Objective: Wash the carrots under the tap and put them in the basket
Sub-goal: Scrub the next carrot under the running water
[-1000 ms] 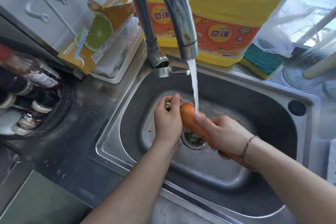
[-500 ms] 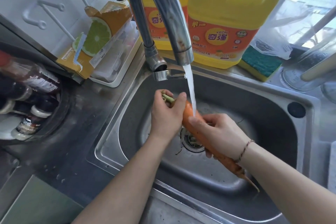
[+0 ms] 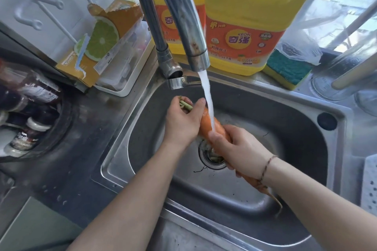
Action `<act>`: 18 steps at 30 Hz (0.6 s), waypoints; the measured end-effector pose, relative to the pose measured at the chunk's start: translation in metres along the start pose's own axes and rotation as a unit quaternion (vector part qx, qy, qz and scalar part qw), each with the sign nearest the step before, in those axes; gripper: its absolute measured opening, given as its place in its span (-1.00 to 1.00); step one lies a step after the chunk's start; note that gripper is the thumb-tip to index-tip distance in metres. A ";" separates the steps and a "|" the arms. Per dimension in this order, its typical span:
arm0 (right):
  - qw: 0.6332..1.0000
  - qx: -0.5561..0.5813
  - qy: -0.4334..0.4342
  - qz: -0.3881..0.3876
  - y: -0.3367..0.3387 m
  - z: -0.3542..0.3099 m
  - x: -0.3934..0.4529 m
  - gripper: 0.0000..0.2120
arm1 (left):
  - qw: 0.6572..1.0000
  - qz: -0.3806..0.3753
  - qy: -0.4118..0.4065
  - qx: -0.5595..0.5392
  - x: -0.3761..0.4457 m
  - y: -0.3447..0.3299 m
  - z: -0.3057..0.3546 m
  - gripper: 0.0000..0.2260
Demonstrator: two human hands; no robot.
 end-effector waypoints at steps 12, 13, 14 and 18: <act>0.994 -0.075 0.053 -0.059 -0.025 0.009 0.003 -0.62 | 0.998 0.005 0.020 0.059 0.012 0.010 -0.011 -0.66; 0.990 -0.116 0.072 -0.034 -0.020 0.006 0.002 -0.53 | 0.998 0.016 0.020 0.065 0.012 0.011 -0.010 -0.70; 0.985 -0.151 0.081 -0.003 -0.016 0.003 0.000 -0.51 | 0.997 0.028 0.019 0.076 0.013 0.013 -0.008 -0.72; 0.960 -0.262 0.030 0.099 -0.002 -0.005 -0.001 -0.59 | 0.992 0.052 0.007 0.114 0.013 0.011 0.006 -0.70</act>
Point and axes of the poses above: each hand's wrist, its own x-axis towards the middle knuckle, its own y-axis out of the back of the hand, z = x × y, the point moved 10 cm from there along x, towards the middle knuckle, and after that the axes turned 8 degrees about x, right-handed, at the moved point
